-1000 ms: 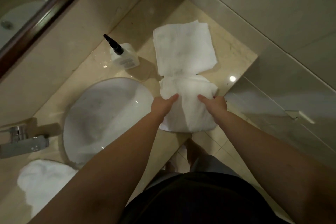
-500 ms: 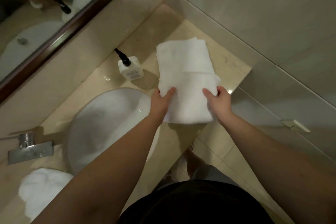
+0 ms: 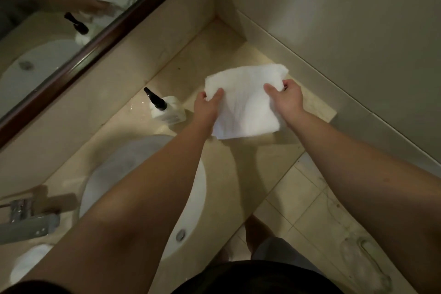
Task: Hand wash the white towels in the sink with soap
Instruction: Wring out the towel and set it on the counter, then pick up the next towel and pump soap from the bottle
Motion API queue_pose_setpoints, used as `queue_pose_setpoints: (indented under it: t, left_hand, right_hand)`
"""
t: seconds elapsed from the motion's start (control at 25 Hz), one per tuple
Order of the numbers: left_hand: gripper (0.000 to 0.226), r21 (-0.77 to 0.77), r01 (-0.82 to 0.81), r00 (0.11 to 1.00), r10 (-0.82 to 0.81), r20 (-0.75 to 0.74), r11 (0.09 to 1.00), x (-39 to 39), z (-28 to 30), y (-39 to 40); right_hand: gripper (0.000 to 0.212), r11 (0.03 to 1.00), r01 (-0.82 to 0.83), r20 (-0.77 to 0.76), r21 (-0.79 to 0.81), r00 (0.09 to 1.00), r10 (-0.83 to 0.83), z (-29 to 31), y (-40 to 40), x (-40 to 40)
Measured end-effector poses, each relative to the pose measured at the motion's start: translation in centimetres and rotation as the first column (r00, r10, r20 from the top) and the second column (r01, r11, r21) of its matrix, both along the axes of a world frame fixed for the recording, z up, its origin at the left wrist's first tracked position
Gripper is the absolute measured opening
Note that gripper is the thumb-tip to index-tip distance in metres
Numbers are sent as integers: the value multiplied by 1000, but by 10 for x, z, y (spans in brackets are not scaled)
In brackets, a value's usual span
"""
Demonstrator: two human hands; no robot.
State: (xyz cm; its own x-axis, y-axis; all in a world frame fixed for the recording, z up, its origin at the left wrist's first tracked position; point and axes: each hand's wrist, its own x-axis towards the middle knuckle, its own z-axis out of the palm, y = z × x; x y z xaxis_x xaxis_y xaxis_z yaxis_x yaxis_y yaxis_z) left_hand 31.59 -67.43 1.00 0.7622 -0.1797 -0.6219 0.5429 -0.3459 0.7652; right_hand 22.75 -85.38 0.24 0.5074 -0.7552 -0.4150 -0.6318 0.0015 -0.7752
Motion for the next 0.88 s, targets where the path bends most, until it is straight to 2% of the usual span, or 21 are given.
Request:
queue_pose_setpoints:
  t: [0.16, 0.2, 0.24, 0.28, 0.32, 0.36, 0.4, 0.44, 0.48, 0.56, 0.72, 0.88]
  left_hand:
    - [58, 127, 4, 999, 1, -37, 992, 23, -31, -8]
    - [58, 201, 34, 999, -39, 19, 979, 24, -36, -11]
    - [59, 329, 77, 983, -126, 132, 941, 23, -41, -13]
    - [60, 477, 106, 924, -263, 276, 872, 19, -45, -15]
    - [61, 588, 139, 810, -433, 395, 797, 14, -49, -17]
    - [61, 655, 195, 664, -590, 460, 730, 8, -53, -18]
    - [63, 703, 265, 528, -710, 466, 660, 4, -62, -20]
    - [66, 741, 325, 437, -788, 433, 588, 1, -71, -21]
    - [68, 769, 360, 402, -831, 384, 529, -1, -81, -21]
    - [69, 797, 365, 412, -851, 326, 482, 0, -97, -19]
    - [71, 795, 364, 427, -846, 320, 485, 6, -105, -24]
    - [73, 800, 445, 459, -869, 183, 403, 12, -97, -30]
  right_hand:
    - [66, 991, -130, -179, 8, 975, 129, -27, -15, 19]
    - [68, 982, -182, -230, -58, 959, 164, -30, -15, 19]
    - [68, 944, -260, -267, -205, 942, 201, -31, -13, 16]
    - [67, 851, -352, -282, -391, 925, 254, -32, -9, 13]
    - [65, 713, -451, -295, -537, 892, 342, -34, -5, 10]
    - [64, 579, -556, -342, -597, 829, 443, -37, -1, 10]
    - [65, 481, -665, -422, -571, 740, 524, -43, 2, 10]
    - [67, 436, -752, -497, -495, 656, 568, -51, 3, 11]
    - [69, 434, -800, -545, -415, 601, 585, -60, 3, 11]
    - [73, 445, -814, -556, -373, 580, 596, -74, 0, 11]
    - [75, 404, -838, -576, -367, 546, 609, -84, -7, 18]
    - [75, 409, -865, -599, -291, 498, 627, -79, -8, 25]
